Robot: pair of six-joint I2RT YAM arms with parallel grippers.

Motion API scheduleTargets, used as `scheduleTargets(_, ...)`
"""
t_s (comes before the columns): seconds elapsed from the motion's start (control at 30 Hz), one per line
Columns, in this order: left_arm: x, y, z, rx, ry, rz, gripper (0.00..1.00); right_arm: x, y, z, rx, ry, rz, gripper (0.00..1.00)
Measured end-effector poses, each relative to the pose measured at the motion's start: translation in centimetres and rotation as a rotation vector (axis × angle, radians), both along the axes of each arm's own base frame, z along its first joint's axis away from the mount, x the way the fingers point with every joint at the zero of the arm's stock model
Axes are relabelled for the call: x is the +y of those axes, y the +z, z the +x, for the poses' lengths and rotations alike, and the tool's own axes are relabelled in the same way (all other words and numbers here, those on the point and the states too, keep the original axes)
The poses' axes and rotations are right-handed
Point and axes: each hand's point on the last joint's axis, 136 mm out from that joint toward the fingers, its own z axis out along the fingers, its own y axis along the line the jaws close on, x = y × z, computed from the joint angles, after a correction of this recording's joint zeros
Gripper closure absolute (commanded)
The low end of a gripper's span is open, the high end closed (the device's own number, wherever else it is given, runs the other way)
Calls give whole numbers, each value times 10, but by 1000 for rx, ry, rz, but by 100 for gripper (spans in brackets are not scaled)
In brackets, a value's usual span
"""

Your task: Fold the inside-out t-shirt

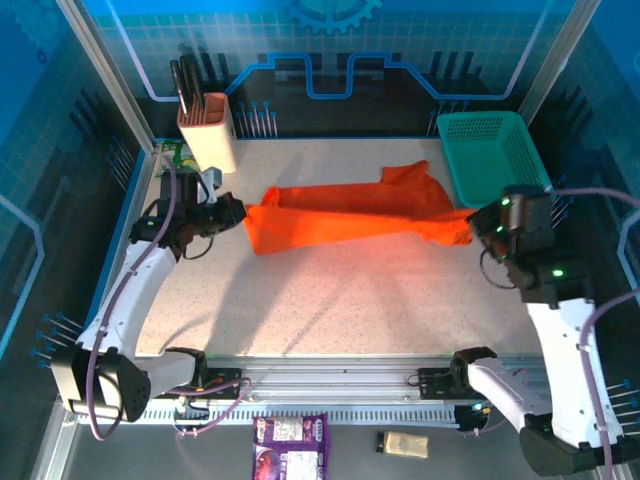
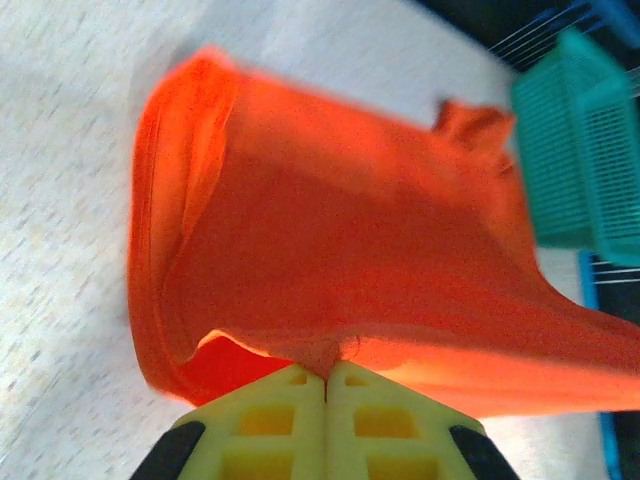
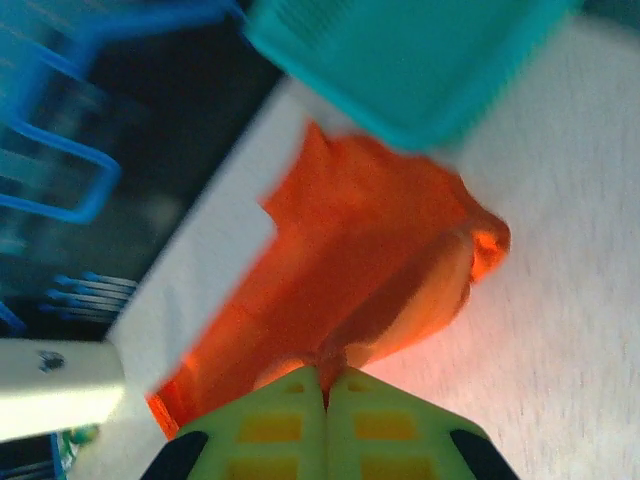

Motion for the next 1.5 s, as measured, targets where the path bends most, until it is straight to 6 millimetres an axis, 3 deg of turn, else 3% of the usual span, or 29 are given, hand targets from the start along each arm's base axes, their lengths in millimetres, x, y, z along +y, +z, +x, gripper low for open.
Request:
scheduleTargets(0.1,-7,26,1,-48,-23,-44,100,-11,86,3,-176,-1,-114,100)
scheduleTargets(0.17,-11,39,1,-67,-36,-68,100,-15,130,4,-268,3,-178,100)
scheduleTargets(0.23,-13,58,2,-90,-45,-83,100,-17,164,5,-342,8,-231,100)
scheduleTargets(0.27,-13,77,3,-121,-47,-85,100,-17,174,7,-366,11,-251,100)
scheduleTargets(0.33,-10,123,5,-196,-45,-76,100,-16,183,12,-389,19,-274,100)
scheduleTargets(0.43,1,233,-1,-439,-20,-41,100,-10,174,29,-371,51,-276,100)
scheduleTargets(0.5,5,299,-22,-615,-13,-21,100,-4,163,41,-344,77,-270,100)
scheduleTargets(0.53,6,324,-36,-689,-12,-16,100,-3,157,48,-325,85,-270,100)
scheduleTargets(0.6,7,347,-56,-769,-14,-19,100,-1,149,58,-294,100,-286,100)
scheduleTargets(0.7,2,326,-60,-749,-34,-61,100,-8,164,57,-298,84,-357,100)
scheduleTargets(0.73,-1,309,-52,-707,-42,-86,100,-12,181,51,-328,65,-390,100)
scheduleTargets(0.87,-11,202,4,-414,-49,-173,100,-30,258,5,-516,-30,-485,100)
scheduleTargets(0.93,-14,163,25,-278,-47,-196,100,-34,276,-16,-579,-51,-501,100)
scheduleTargets(0.97,-16,156,31,-247,-54,-204,100,-34,279,-25,-595,-51,-505,100)
scheduleTargets(1.0,-16,158,32,-235,-58,-211,100,-34,278,-28,-597,-49,-504,100)
scheduleTargets(1.03,-16,173,31,-251,-61,-214,100,-34,275,-27,-590,-44,-504,100)
scheduleTargets(1.1,-10,226,23,-371,-64,-203,100,-32,264,-16,-554,-33,-508,100)
scheduleTargets(1.17,-4,282,3,-524,-65,-188,100,-30,249,3,-503,-19,-513,100)
scheduleTargets(1.23,-2,309,-20,-616,-71,-176,100,-27,236,19,-465,0,-515,100)
scheduleTargets(1.37,-3,313,-53,-661,-81,-167,100,-21,212,32,-413,45,-516,100)
scheduleTargets(1.5,-1,304,-61,-658,-72,-140,100,-21,215,3,-475,48,-508,100)
